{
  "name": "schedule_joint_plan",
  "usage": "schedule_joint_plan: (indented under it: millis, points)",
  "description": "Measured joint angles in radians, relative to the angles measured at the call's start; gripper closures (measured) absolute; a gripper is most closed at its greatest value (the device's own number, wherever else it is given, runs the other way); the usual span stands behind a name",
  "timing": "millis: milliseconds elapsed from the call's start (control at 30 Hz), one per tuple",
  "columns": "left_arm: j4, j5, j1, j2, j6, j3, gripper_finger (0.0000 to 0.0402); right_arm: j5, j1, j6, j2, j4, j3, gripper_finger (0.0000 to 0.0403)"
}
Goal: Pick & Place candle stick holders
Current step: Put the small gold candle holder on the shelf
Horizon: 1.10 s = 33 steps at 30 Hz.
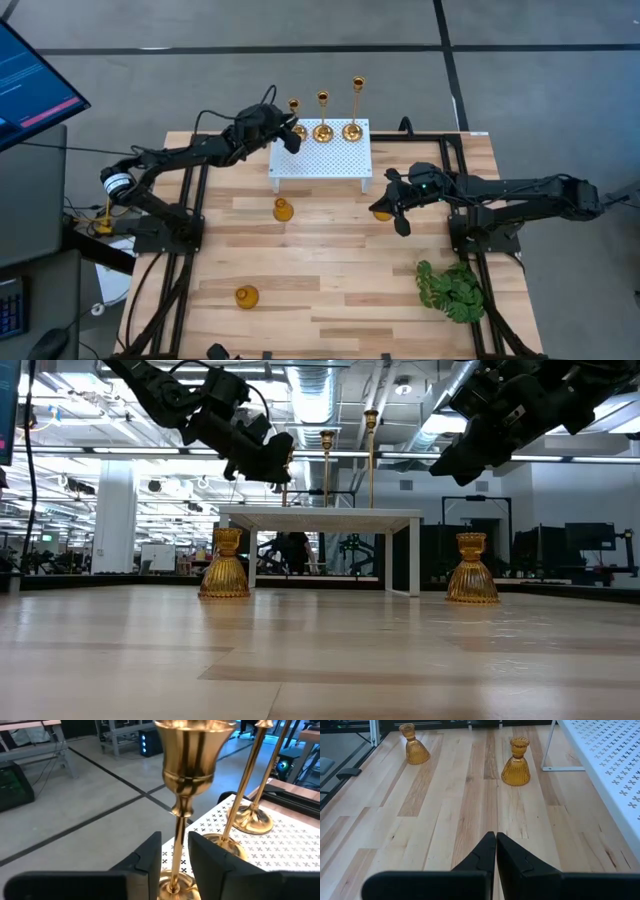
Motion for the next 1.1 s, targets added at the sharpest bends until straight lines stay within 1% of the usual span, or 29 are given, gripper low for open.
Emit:
schedule_joint_plan:
  millis: [233,333,833,1100]
  points:
    - [0.003,-0.001,-0.019,0.000,0.003,0.000,0.0297,0.000,0.000,0.000,0.000,0.000,0.000,0.0396]
    - [0.003,0.001,-0.020,-0.001,0.024,0.000,0.0297,0.000,0.000,0.000,0.000,0.000,0.000,0.0396]
    - [0.001,0.000,-0.020,-0.001,0.024,0.000,0.0297,0.000,0.000,0.000,0.000,-0.003,0.000,0.0396]
    - [-0.001,0.000,-0.020,-0.002,0.027,0.001,0.0297,0.000,0.000,0.001,0.000,-0.037,0.000,0.0396]
